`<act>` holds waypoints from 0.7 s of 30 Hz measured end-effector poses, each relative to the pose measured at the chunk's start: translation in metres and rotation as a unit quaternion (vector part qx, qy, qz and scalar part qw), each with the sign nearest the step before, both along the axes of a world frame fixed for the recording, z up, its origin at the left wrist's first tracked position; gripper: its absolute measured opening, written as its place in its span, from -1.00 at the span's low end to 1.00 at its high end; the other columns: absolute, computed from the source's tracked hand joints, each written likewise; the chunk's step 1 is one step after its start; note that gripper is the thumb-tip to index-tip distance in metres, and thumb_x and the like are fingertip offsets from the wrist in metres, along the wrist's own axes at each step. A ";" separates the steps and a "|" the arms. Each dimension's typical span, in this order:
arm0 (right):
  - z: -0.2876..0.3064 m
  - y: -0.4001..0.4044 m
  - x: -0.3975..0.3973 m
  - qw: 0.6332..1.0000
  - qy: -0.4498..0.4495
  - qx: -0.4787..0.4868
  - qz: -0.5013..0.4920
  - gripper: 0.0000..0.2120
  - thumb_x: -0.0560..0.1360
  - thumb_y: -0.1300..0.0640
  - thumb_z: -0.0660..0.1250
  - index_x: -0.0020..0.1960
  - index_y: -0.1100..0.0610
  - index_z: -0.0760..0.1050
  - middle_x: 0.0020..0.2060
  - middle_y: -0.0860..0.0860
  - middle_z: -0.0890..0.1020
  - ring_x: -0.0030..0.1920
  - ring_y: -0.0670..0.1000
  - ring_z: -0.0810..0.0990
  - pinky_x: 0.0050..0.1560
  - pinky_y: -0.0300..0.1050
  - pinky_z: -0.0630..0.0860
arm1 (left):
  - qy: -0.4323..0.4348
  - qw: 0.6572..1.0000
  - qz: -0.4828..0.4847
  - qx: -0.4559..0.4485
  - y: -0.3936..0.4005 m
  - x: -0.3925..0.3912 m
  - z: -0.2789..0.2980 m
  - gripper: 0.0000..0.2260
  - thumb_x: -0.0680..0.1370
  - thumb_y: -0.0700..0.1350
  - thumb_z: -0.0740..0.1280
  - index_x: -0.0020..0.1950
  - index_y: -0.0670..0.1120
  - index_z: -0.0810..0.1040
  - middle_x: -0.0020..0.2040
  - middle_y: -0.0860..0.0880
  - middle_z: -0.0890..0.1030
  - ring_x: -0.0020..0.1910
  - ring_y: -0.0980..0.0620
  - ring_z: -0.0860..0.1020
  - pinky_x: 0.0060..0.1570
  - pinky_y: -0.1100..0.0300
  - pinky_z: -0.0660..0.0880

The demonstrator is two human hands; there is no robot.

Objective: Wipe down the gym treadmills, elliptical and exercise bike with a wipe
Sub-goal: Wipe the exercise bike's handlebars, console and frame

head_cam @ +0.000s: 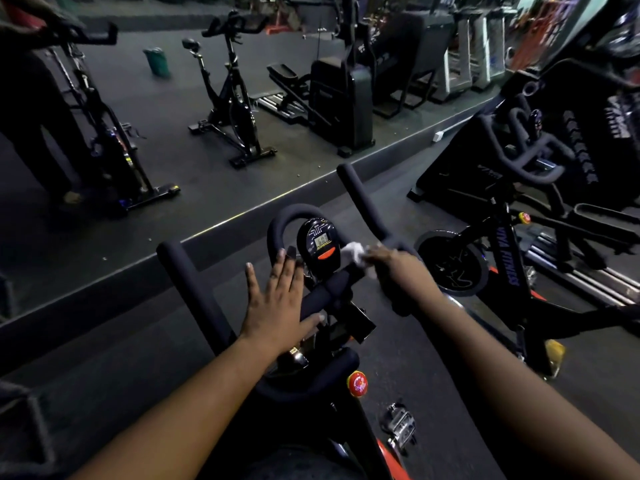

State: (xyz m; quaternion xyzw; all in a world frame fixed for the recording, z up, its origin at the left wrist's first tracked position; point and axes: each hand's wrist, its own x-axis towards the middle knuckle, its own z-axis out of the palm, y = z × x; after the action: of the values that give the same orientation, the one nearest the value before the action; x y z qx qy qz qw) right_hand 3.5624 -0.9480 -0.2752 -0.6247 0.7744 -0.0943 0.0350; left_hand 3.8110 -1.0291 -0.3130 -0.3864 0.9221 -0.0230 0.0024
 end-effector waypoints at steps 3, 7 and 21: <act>0.000 -0.012 -0.010 0.995 -0.018 -0.084 -0.056 -0.50 0.56 0.23 0.10 0.47 0.11 0.45 0.51 0.09 0.40 0.54 0.16 0.32 0.52 0.10 0.22 | 0.011 1.000 0.014 0.000 -0.004 -0.007 -0.003 -0.06 0.54 0.51 -0.06 0.66 -0.15 -0.11 0.64 -0.14 -0.30 0.55 -0.12 -0.49 0.46 -0.42 -0.33; -0.028 -0.010 0.020 0.998 -0.054 0.005 -0.023 -0.41 0.57 0.33 0.14 0.57 0.04 0.30 0.60 0.04 0.24 0.58 0.10 0.23 0.44 -0.05 0.27 | 0.060 0.998 0.012 -0.035 -0.004 -0.006 -0.016 -0.06 0.50 0.51 0.00 0.62 -0.18 0.21 0.66 -0.17 -0.08 0.63 -0.12 -0.29 0.51 -0.40 -0.20; -0.013 -0.015 -0.011 0.981 -0.076 -0.180 -0.021 -0.58 0.58 0.17 0.18 0.40 0.14 0.53 0.35 0.07 0.57 0.36 0.02 0.54 0.32 -0.23 0.41 | 0.081 0.992 0.027 -0.095 -0.008 -0.012 -0.030 -0.10 0.47 0.50 0.08 0.48 -0.20 0.46 0.59 -0.20 0.30 0.66 -0.14 -0.07 0.50 -0.44 -0.07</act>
State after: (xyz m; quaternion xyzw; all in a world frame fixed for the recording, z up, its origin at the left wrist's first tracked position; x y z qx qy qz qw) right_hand 3.5518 -0.9626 -0.2885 -0.5958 0.7525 -0.2799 -0.0206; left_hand 3.7994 -1.0368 -0.3428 -0.4099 0.9022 -0.0794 -0.1083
